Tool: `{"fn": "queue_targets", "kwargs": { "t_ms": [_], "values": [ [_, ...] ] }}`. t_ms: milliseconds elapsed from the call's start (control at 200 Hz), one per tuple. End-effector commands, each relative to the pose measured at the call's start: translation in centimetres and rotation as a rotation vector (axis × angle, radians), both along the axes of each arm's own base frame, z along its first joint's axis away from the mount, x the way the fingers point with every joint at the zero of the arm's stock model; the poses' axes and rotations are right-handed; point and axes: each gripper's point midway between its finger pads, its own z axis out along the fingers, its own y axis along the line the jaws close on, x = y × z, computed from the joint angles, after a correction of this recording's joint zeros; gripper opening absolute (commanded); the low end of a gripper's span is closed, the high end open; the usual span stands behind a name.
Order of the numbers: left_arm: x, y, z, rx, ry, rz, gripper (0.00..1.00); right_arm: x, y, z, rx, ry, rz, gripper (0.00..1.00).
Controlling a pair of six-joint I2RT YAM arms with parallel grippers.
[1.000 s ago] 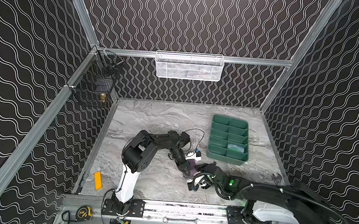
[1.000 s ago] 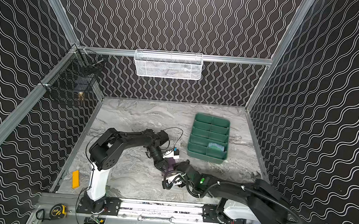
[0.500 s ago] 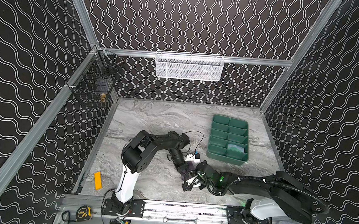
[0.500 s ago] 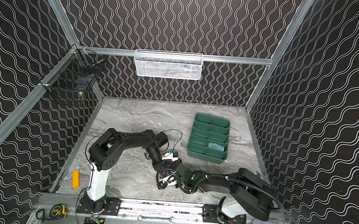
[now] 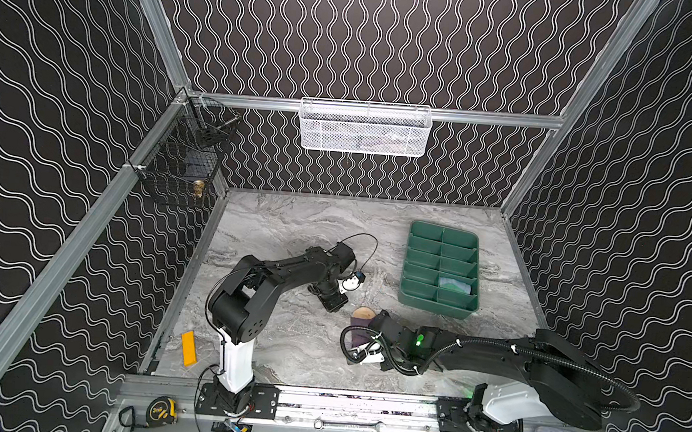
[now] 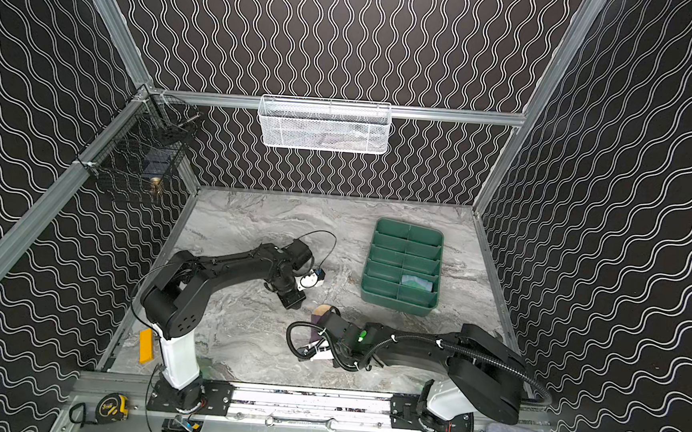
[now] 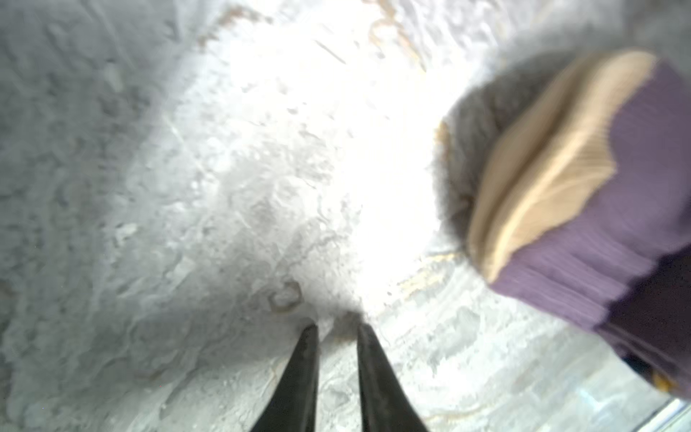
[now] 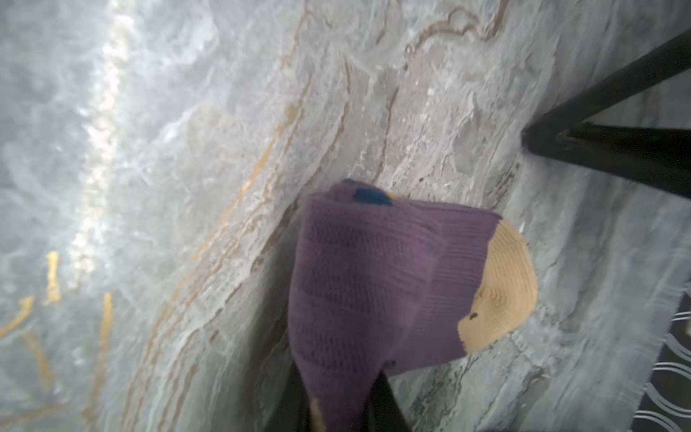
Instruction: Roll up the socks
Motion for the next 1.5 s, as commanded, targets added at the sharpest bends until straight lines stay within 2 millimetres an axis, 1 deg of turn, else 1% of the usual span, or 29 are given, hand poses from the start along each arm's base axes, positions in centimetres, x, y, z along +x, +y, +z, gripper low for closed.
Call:
{"fn": "queue_targets", "kwargs": {
  "t_ms": [0,35,65,100,150,180,225,255,270,320,365,400,425,490,536,576,606,621,671,746,796,866,971,1046,1116,1171,1201,1356,1496],
  "values": [
    [2.5,0.9,-1.0,0.067,-0.091,0.096,0.17,-2.0,-1.9,-1.0,-0.125,0.145,-0.052,0.0],
    [3.1,1.4,-0.6,0.09,-0.127,0.126,0.16,-2.2,-1.7,-0.9,-0.145,0.178,-0.054,0.0],
    [3.8,1.9,0.2,0.107,-0.177,0.153,0.15,-2.3,-1.5,-1.0,-0.165,0.197,-0.062,0.0],
    [4.7,2.6,2.0,0.113,-0.264,0.188,0.16,-2.5,-1.5,-1.1,-0.191,0.229,-0.074,0.0],
    [5.7,4.1,4.8,0.133,-0.401,0.24,0.22,-2.8,-1.3,-1.2,-0.221,0.287,-0.09,0.0],
    [6.3,5.3,7.3,0.142,-0.498,0.27,0.26,-2.9,-1.1,-1.2,-0.231,0.32,-0.108,0.0],
    [6.6,7.2,10.7,0.166,-0.626,0.302,0.32,-3.2,-0.8,-1.0,-0.234,0.386,-0.129,0.0],
    [6.7,8.3,12.9,0.18,-0.704,0.315,0.36,-3.6,-1.3,-1.4,-0.255,0.423,-0.144,0.0],
    [6.6,8.8,14.0,0.184,-0.739,0.316,0.38,-3.2,-0.5,-0.9,-0.237,0.425,-0.147,0.0],
    [6.1,10.1,18.1,0.173,-0.852,0.315,0.45,-3.4,-0.5,-0.9,-0.242,0.48,-0.164,0.0],
    [5.4,10.6,21.3,0.14,-0.922,0.293,0.51,-3.4,-0.4,-0.9,-0.237,0.531,-0.178,0.0],
    [4.7,10.4,23.5,0.086,-0.959,0.251,0.56,-3.1,-0.2,-0.8,-0.224,0.565,-0.202,0.0],
    [4.0,9.8,24.8,0.033,-0.969,0.203,0.58,-3.0,0.1,-0.7,-0.209,0.6,-0.216,0.0],
    [1.1,7.2,27.3,-0.143,-0.948,0.006,0.6,-2.5,0.7,-0.3,-0.168,0.708,-0.258,0.0],
    [-1.9,4.8,28.5,-0.288,-0.893,-0.178,0.6,-1.6,1.2,-0.3,-0.139,0.741,-0.293,0.0],
    [-4.2,3.5,29.5,-0.383,-0.855,-0.289,0.6,-1.0,1.5,-0.5,-0.125,0.767,-0.31,0.0],
    [-5.3,2.9,30.3,-0.434,-0.84,-0.321,0.61,-0.6,1.8,-0.2,-0.106,0.785,-0.312,0.0],
    [-5.7,2.7,30.6,-0.453,-0.833,-0.335,0.61,-0.6,1.7,-0.9,-0.119,0.807,-0.322,0.0],
    [-7.0,2.1,31.2,-0.488,-0.804,-0.388,0.62,0.0,1.8,-1.3,-0.117,0.84,-0.338,0.0],
    [-7.9,1.4,30.7,-0.482,-0.77,-0.433,0.62,0.7,1.8,-1.7,-0.108,0.893,-0.356,0.0],
    [-8.6,0.8,29.1,-0.459,-0.738,-0.48,0.62,1.3,1.7,-2.1,-0.105,0.908,-0.368,0.0],
    [-9.6,-0.3,26.0,-0.397,-0.687,-0.544,0.63,2.0,1.6,-2.7,-0.107,0.907,-0.381,0.0],
    [-11.2,-1.2,20.2,-0.282,-0.611,-0.636,0.62,2.9,1.5,-3.2,-0.107,0.876,-0.371,0.0],
    [-11.6,-1.4,16.3,-0.223,-0.573,-0.666,0.63,3.6,1.7,-3.4,-0.086,0.845,-0.349,0.0],
    [-11.9,-2.0,13.4,-0.204,-0.555,-0.678,0.64,4.1,1.8,-3.6,-0.074,0.823,-0.34,0.0],
    [-12.2,-2.6,11.9,-0.204,-0.545,-0.693,0.67,4.4,1.8,-3.7,-0.071,0.815,-0.337,0.0],
    [-11.9,-3.1,11.3,-0.206,-0.546,-0.676,0.67,4.6,1.8,-3.8,-0.072,0.812,-0.335,0.0],
    [-11.2,-5.4,8.2,-0.229,-0.501,-0.621,0.63,4.9,1.5,-4.3,-0.082,0.82,-0.34,0.0],
    [-11.1,-6.4,5.7,-0.231,-0.467,-0.614,0.62,5.2,1.3,-4.4,-0.076,0.827,-0.346,0.0]
  ]
}}
